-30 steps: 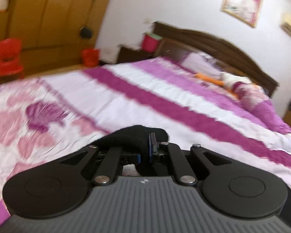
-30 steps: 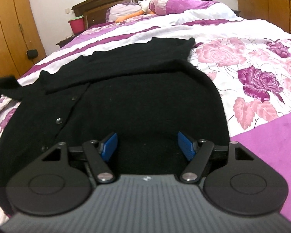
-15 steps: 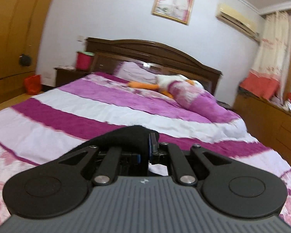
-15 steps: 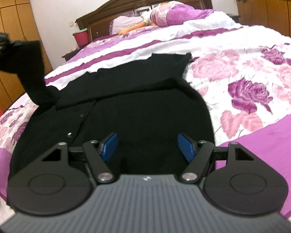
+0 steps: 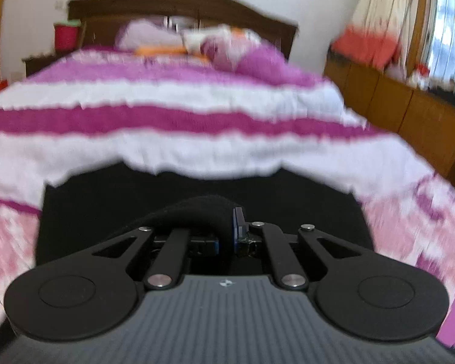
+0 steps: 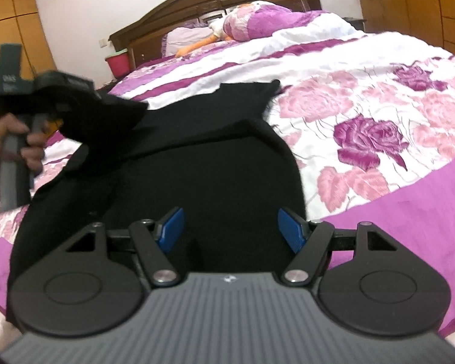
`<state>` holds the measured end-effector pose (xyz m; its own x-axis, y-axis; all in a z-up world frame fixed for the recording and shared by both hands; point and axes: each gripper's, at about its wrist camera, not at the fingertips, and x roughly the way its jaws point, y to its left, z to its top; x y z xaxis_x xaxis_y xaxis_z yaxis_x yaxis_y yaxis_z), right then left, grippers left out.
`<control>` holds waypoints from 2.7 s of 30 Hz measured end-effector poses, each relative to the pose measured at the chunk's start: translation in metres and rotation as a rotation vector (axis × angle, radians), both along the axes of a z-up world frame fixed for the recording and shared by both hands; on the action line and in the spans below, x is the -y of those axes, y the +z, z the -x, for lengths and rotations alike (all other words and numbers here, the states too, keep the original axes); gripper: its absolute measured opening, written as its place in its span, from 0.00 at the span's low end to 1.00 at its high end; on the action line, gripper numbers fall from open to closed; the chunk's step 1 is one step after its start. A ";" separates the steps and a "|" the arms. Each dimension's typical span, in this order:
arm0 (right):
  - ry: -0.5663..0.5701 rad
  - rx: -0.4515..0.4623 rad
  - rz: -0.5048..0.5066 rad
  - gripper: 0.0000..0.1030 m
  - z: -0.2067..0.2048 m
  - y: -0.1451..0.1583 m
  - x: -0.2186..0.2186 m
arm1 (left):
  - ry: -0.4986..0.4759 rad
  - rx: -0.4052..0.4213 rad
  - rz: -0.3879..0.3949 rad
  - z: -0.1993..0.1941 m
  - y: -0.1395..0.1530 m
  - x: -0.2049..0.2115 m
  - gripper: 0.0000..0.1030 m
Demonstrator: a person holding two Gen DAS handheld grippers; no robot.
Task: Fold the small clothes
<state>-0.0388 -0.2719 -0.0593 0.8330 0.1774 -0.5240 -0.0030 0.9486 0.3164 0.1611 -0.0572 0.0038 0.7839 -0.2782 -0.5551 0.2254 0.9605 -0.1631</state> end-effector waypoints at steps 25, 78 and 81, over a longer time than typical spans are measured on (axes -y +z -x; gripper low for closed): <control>0.001 -0.016 0.031 0.69 -0.004 0.002 -0.009 | 0.234 -0.076 -0.085 0.111 -0.016 -0.105 0.58; 0.243 0.065 0.153 0.12 -0.162 0.034 -0.176 | 0.341 -0.086 -0.056 0.132 -0.065 -0.159 0.69; 0.184 0.083 0.069 0.12 -0.155 0.044 -0.147 | 0.347 -0.089 -0.062 0.131 -0.065 -0.157 0.69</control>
